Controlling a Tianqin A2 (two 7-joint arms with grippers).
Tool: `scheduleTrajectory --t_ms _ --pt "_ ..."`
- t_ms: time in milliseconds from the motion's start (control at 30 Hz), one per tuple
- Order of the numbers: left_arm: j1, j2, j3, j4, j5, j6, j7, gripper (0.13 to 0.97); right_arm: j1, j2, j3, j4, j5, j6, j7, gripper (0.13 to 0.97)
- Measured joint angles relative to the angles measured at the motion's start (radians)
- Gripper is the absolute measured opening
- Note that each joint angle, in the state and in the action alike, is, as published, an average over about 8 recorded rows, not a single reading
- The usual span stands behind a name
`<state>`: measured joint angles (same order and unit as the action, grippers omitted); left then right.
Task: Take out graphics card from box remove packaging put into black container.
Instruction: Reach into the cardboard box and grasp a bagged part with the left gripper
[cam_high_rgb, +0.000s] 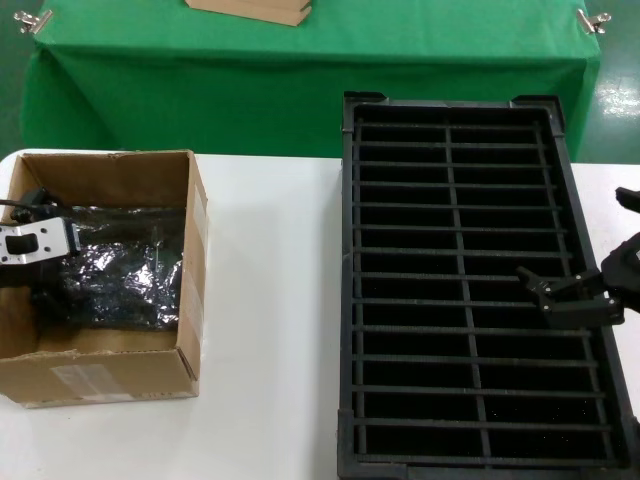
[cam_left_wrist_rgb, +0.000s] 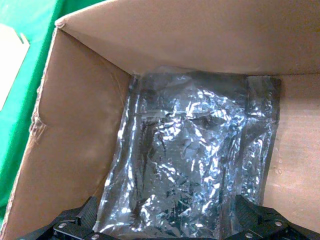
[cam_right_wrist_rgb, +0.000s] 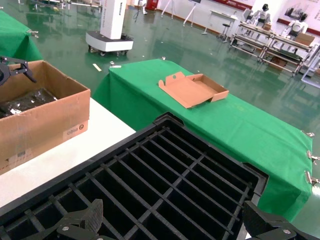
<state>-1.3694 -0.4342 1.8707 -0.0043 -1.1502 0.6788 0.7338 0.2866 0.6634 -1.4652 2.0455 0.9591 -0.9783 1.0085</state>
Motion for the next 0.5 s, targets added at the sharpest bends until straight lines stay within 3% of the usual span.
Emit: scheduleTrajectory --t_ms 500 --pt "0.019 0.017 0.003 0.001 0.010 -0.059 -0.006 0.966 0.000 0.000 0.000 0.000 0.000 0.000 0.000 0.966"
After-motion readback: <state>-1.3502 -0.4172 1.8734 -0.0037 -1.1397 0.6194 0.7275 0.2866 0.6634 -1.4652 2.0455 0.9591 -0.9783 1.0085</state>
